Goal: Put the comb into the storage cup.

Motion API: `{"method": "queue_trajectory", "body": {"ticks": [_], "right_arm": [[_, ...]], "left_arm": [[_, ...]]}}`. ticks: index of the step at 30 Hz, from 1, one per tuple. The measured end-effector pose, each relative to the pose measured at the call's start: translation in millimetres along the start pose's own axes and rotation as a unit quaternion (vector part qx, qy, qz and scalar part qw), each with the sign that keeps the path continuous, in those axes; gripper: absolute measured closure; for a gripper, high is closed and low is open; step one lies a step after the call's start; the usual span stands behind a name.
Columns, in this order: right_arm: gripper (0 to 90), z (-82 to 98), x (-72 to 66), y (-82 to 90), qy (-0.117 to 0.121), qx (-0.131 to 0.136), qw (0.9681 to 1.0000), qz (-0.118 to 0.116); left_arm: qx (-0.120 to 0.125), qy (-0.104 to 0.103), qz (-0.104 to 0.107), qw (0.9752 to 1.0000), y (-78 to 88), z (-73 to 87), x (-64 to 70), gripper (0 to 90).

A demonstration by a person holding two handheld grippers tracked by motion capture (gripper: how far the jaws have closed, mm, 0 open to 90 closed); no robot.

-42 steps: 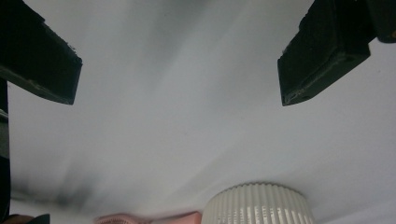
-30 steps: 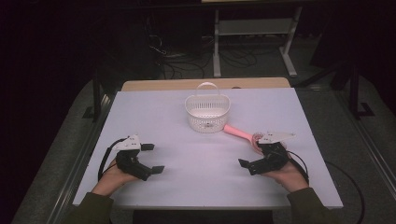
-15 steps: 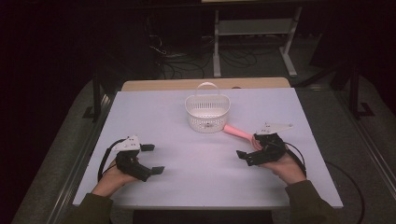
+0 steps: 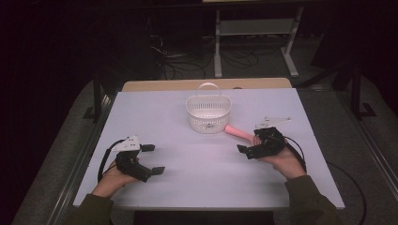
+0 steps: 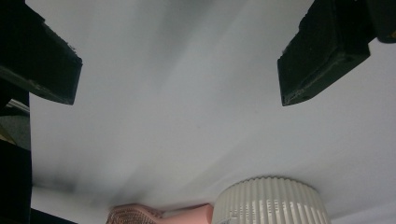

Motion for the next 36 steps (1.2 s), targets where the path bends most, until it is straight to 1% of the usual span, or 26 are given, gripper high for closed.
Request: {"method": "queue_trajectory", "body": {"ticks": [2,3,8,9,10,12,15,18,19,20,24,25,26,27,28,32,33,36], "right_arm": [[11.2,-1.0,0.9,0.3,-0.002,0.000,1.0000,0.001],[14.1,-2.9,3.1,0.7,-0.003,0.002,0.9999,0.011],[20.0,-5.9,7.0,-1.3,-0.004,-0.006,0.9999,0.015],[20.0,-5.9,7.0,-1.3,-0.004,-0.006,0.9999,0.015],[23.3,-6.9,8.4,-2.4,-0.003,-0.009,0.9997,0.021],[27.1,-8.4,10.0,-3.1,0.000,-0.009,0.9996,0.028],[34.0,-10.9,13.7,-4.0,0.000,-0.008,0.9994,0.035],[41.0,-13.4,17.1,-5.6,-0.003,-0.010,0.9993,0.036],[41.0,-13.4,17.1,-5.6,-0.003,-0.010,0.9993,0.036],[45.8,-15.0,18.9,-7.0,-0.001,-0.011,0.9993,0.036],[55.4,-17.9,20.7,-10.4,-0.002,-0.014,0.9994,0.031],[55.4,-17.9,20.7,-10.4,-0.002,-0.014,0.9994,0.031],[57.4,-18.6,20.9,-11.7,0.001,-0.017,0.9994,0.030],[61.2,-19.8,21.5,-14.0,0.003,-0.022,0.9993,0.028],[63.2,-20.5,21.6,-15.1,0.002,-0.024,0.9993,0.029],[69.5,-23.3,23.2,-18.9,0.002,-0.024,0.9994,0.027],[69.5,-23.3,23.2,-18.9,0.002,-0.024,0.9994,0.027],[74.6,-25.0,27.0,-22.4,-0.006,-0.017,0.9996,0.022]], "left_arm": [[0.000,-0.001,0.002,1.0000,-0.4,0.0,0.3,0.0],[0.000,-0.001,0.002,1.0000,-0.4,0.0,0.4,0.0],[0.001,0.000,0.003,1.0000,-0.3,0.0,0.0,0.0],[0.001,0.000,0.004,1.0000,-0.3,0.0,0.0,0.0],[0.001,0.000,0.004,1.0000,-0.3,0.0,0.0,0.0],[-0.001,0.000,0.003,1.0000,-0.4,0.3,-0.4,0.0],[-0.001,0.002,0.001,1.0000,-0.4,0.6,-0.9,0.0],[0.001,0.002,0.002,1.0000,-0.4,0.3,-0.7,0.0],[0.001,0.002,0.002,1.0000,-0.4,0.3,-0.7,0.0],[0.001,0.002,0.002,1.0000,-0.4,0.2,-0.8,0.0],[0.004,0.005,0.003,1.0000,0.0,0.1,-1.3,0.0],[0.004,0.005,0.003,1.0000,0.0,0.1,-1.3,0.0],[0.004,0.006,0.004,1.0000,0.1,0.1,-1.3,0.0],[0.004,0.006,0.004,1.0000,0.1,0.1,-1.2,0.0],[0.005,0.006,0.005,1.0000,0.2,0.0,-1.2,0.0],[0.005,0.006,0.004,1.0000,0.5,0.1,-1.8,0.0],[0.005,0.006,0.004,1.0000,0.5,0.1,-1.8,0.0],[0.006,0.009,0.003,0.9999,0.9,0.2,-2.6,0.0]]}}
Point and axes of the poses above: each handheld gripper's, and its own axes: y roughly backward along the jaws, z roughly out of its underside, x roughly to its right, the point moved 5 cm from there along -y, roughly forward along the jaws, and after that the axes turned 1 degree about z, right-handed, at the moved point
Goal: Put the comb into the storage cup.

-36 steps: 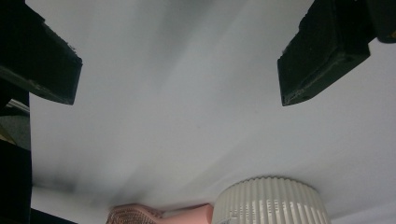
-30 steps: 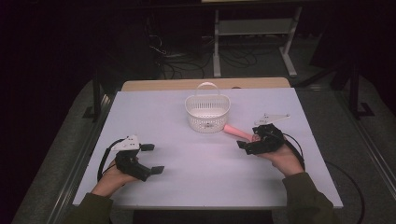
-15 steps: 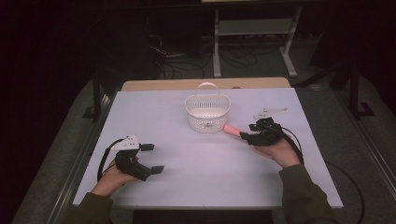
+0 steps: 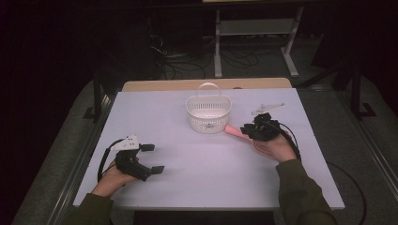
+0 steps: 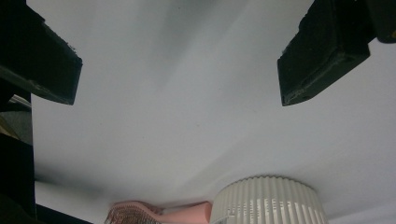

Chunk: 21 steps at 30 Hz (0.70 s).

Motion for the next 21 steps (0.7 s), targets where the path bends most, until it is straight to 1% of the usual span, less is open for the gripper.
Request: {"method": "queue_trajectory", "body": {"ticks": [1,2,4,12,13,17,21], "right_arm": [[74.6,0.0,0.0,0.0,0.000,0.000,1.0000,0.000],[76.6,-1.0,1.4,-1.5,-0.005,0.000,1.0000,-0.003],[79.4,-2.2,2.6,-3.1,-0.007,0.000,1.0000,-0.006],[85.9,-4.9,6.1,-10.7,-0.007,-0.006,0.9999,-0.012],[88.5,-5.1,7.9,-13.2,-0.010,-0.008,0.9998,-0.012],[88.8,-6.6,10.0,-16.5,-0.009,-0.013,0.9998,-0.011],[88.9,-12.5,11.7,-22.6,-0.006,-0.021,0.9997,-0.005]], "left_arm": [[0.000,0.000,0.000,1.0000,0.0,0.0,0.0,0.0],[0.000,0.000,0.000,1.0000,0.0,0.0,0.0,0.0],[0.000,0.000,0.000,1.0000,-0.2,-0.1,0.2,0.0],[0.001,-0.002,0.002,1.0000,-0.4,-0.5,0.4,0.0],[0.002,-0.002,0.002,1.0000,-0.9,-0.5,0.9,0.0],[0.001,-0.002,0.003,1.0000,-1.5,-0.5,1.2,0.0],[0.001,-0.003,0.004,1.0000,-2.0,-0.6,1.4,0.0]]}}
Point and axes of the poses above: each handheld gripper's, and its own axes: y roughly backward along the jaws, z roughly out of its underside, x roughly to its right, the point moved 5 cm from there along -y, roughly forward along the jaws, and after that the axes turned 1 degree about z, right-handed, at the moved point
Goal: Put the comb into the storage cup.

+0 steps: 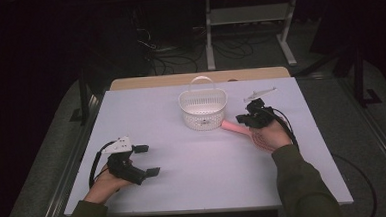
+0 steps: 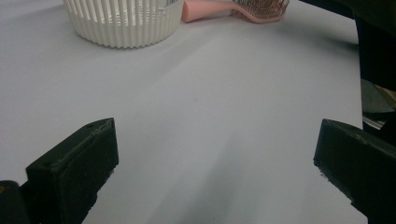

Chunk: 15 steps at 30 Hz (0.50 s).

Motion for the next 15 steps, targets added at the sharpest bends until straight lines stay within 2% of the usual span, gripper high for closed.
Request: {"method": "queue_trajectory", "body": {"ticks": [6,15], "right_arm": [[88.9,-6.3,0.9,-7.6,0.002,-0.007,1.0000,0.002],[89.0,-14.0,3.3,-24.5,-0.012,-0.024,0.9996,0.004]], "left_arm": [[0.000,0.000,0.000,1.0000,0.1,0.0,0.1,0.0],[0.001,0.000,0.001,1.0000,0.3,-0.2,0.2,0.0]]}}
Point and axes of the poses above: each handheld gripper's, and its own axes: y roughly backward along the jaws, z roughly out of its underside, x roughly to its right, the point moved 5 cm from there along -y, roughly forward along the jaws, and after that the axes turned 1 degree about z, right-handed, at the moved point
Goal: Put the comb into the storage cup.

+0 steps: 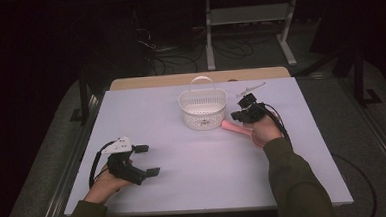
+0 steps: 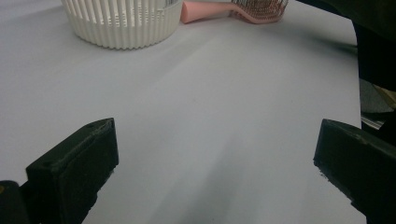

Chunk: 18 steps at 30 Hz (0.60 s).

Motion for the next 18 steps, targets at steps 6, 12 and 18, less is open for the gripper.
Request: {"method": "queue_trajectory", "body": {"ticks": [6,12,18], "right_arm": [[89.1,-3.8,0.6,-10.1,-0.006,-0.011,0.9999,0.003],[89.0,-3.3,1.1,-20.7,-0.017,-0.022,0.9996,0.007],[89.0,-1.8,2.8,-27.8,-0.023,-0.029,0.9992,0.014]], "left_arm": [[0.000,-0.001,0.000,1.0000,0.1,-0.1,-0.1,0.0],[0.000,-0.002,0.001,1.0000,0.3,-0.5,0.4,0.0],[0.000,-0.001,0.002,1.0000,-0.6,-0.7,1.2,0.0]]}}
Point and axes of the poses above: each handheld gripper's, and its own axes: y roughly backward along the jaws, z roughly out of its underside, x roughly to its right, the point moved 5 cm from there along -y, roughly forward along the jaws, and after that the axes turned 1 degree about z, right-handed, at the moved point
